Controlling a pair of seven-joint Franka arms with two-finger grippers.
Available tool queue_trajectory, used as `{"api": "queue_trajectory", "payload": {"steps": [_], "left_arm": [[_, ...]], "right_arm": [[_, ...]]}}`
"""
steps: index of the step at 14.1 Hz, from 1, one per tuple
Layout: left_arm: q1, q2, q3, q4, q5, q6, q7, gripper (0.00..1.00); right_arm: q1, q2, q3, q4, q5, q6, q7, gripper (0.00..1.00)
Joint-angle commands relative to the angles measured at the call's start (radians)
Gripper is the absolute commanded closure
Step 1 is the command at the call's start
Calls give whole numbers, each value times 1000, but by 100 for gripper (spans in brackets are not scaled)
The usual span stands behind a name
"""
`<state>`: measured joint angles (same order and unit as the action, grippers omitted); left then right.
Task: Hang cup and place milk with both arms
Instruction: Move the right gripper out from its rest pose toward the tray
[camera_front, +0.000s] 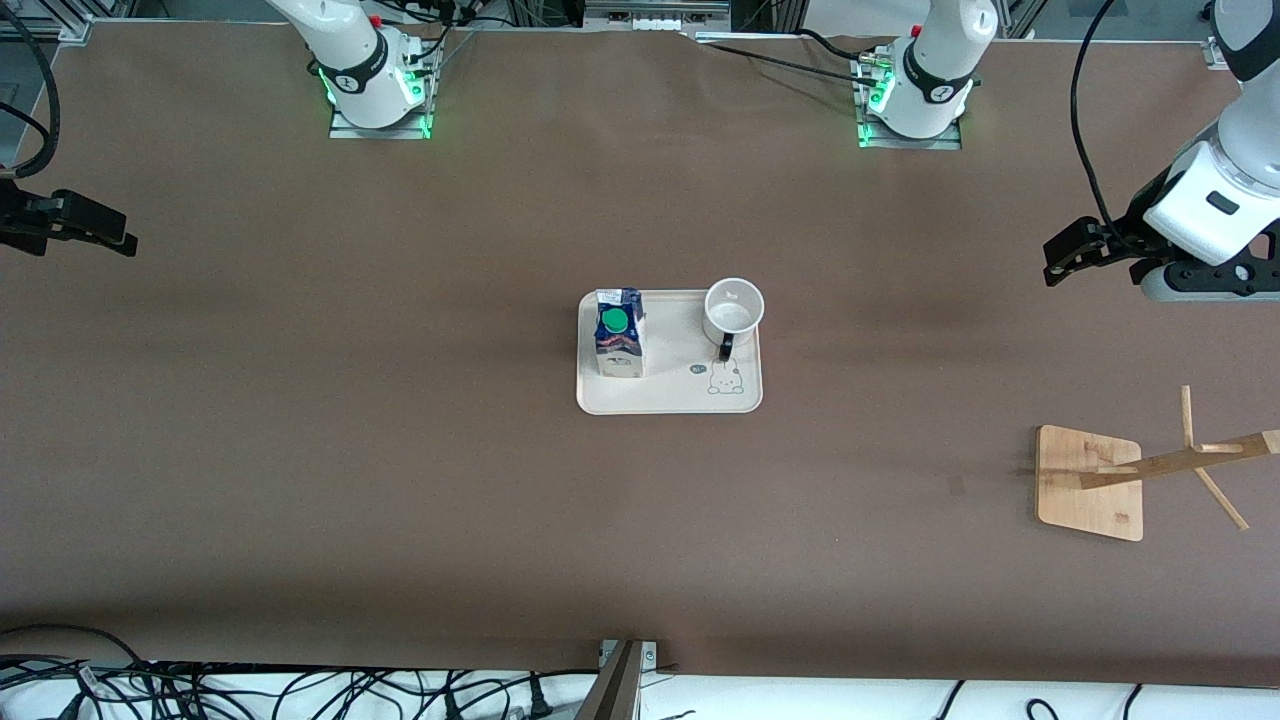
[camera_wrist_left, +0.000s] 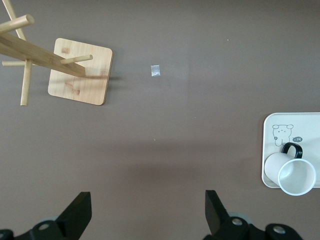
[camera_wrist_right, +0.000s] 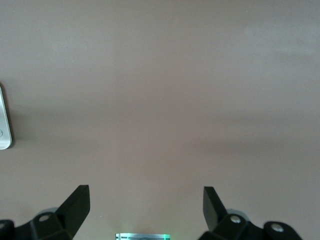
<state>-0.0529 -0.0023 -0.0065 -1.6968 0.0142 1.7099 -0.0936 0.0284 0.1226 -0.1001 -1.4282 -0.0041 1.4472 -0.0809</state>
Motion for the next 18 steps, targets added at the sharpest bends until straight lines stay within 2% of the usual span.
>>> {"api": "queue_trajectory", "payload": {"steps": [1,7,10,15,18], "left_arm": [[10,11,-10,29,-14,-21,11,0],[13,8,-7,31,-14,-23,15,0],[13,8,-4,43,-14,-24,15,0],[15,25,0,72,-17,-19,12,0],[21,30,0,74,-19,-18,14,0]], "right_arm": [[-4,-14,7,-18,-5,15,-14,0],[28,6,10,-18,6,9,10,0],[62,14,22,-18,56,6,12,0],[214,75,30,-18,75,125,24,0],[287,130,30,-18,98,176,134,0]]}}
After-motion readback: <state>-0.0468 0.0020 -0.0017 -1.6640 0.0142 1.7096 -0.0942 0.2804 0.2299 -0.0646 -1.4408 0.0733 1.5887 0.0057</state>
